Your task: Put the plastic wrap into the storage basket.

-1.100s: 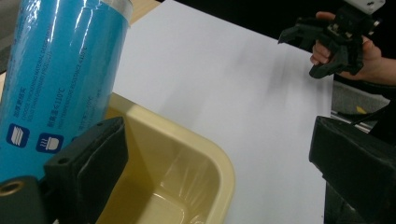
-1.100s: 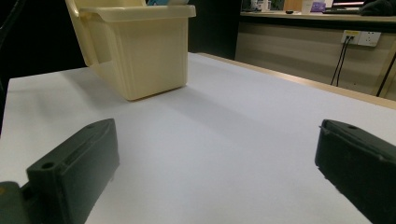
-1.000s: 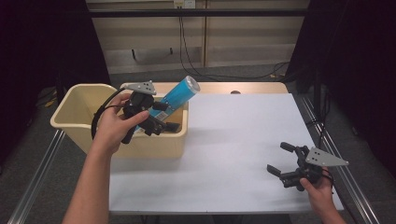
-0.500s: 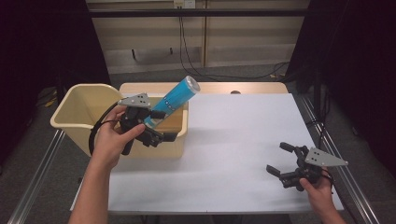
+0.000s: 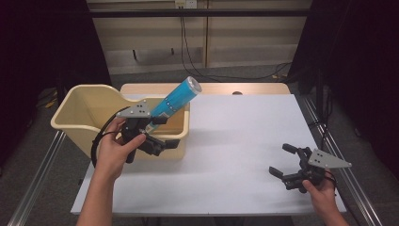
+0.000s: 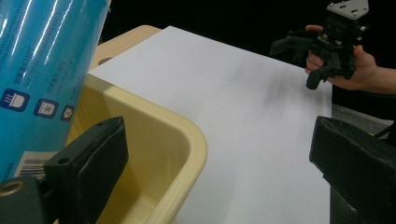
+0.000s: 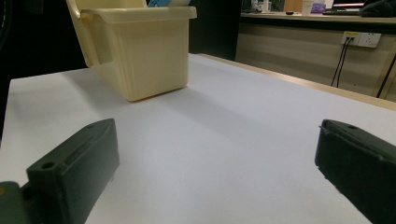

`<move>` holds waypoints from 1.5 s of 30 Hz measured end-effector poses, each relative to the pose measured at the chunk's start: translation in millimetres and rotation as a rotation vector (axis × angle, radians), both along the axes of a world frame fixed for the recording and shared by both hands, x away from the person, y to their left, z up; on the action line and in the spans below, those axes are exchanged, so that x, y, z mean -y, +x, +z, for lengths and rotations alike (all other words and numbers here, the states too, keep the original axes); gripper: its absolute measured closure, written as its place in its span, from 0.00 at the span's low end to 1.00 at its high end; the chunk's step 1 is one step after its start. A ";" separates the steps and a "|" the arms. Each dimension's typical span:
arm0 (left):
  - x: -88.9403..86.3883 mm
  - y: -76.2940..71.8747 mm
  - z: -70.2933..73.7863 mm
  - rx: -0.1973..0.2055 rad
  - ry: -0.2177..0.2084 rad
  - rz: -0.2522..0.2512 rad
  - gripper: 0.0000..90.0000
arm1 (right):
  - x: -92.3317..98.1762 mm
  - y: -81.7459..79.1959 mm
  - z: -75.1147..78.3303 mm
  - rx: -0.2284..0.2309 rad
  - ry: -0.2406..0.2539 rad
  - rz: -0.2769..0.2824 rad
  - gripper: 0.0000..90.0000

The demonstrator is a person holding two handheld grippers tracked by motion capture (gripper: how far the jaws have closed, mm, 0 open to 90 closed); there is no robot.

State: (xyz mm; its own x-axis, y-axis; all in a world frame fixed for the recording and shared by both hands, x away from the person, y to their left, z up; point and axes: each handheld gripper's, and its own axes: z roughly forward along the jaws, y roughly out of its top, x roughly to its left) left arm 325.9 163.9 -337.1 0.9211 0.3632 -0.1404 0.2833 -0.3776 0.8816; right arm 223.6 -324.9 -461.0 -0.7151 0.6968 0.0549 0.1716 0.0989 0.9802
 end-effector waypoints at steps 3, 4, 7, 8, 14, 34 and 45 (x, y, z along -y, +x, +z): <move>-2.1 -2.8 -3.3 0.008 -0.011 0.003 0.05 | 0.1 0.0 0.1 0.001 0.000 0.000 0.00; -2.6 -4.1 -4.6 0.008 -0.015 0.007 0.05 | 0.1 0.0 0.1 0.001 -0.001 0.000 0.00; -5.2 -7.1 -9.5 0.016 -0.026 0.015 0.05 | -0.3 0.2 0.1 0.002 0.000 0.001 0.00; -5.5 -8.5 -11.8 0.010 -0.033 0.018 0.05 | -0.4 0.2 0.1 0.002 -0.001 0.002 0.00; -10.5 -13.6 -22.9 0.022 -0.038 0.020 0.05 | -0.9 0.4 0.1 0.002 -0.002 0.003 0.00; -16.5 -35.1 -38.8 0.106 -0.101 0.032 0.04 | -0.4 0.3 -0.1 0.002 -0.001 0.001 0.00; -25.8 -50.9 -60.4 0.106 -0.109 0.030 0.04 | -0.4 0.2 -0.3 0.000 -0.001 0.001 0.00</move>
